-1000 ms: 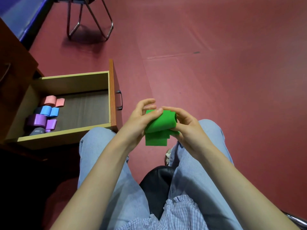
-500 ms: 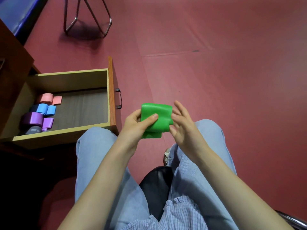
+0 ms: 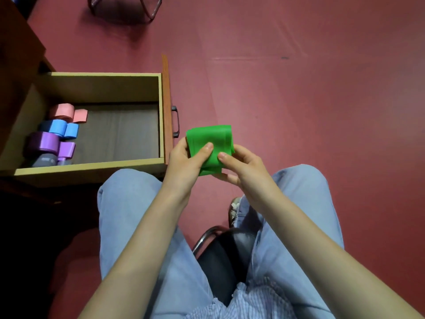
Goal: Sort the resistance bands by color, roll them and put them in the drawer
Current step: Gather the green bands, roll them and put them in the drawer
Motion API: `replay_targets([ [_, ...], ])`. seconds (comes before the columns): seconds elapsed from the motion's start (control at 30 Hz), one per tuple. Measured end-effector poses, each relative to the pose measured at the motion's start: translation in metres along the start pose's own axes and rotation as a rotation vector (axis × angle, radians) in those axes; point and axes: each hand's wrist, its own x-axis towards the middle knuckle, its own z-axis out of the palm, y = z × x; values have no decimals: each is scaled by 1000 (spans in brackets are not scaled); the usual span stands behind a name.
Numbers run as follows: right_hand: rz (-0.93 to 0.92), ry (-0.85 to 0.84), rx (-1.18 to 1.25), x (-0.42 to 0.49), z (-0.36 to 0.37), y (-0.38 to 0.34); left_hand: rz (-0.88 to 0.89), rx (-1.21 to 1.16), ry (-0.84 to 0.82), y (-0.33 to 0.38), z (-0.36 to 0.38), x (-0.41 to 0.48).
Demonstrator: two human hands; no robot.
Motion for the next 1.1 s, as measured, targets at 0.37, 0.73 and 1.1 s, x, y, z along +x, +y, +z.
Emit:
replay_targets([
  [0.37,22,-233,-252,71,90,12,-17,-109,307,-7,-84,45],
  [0.73,258,-436,-439,190,190,50,-56,170,449,0,-226,103],
  [1.1,452,-629,-784,246,298,128,-620,1194,348,-15,-337,135],
])
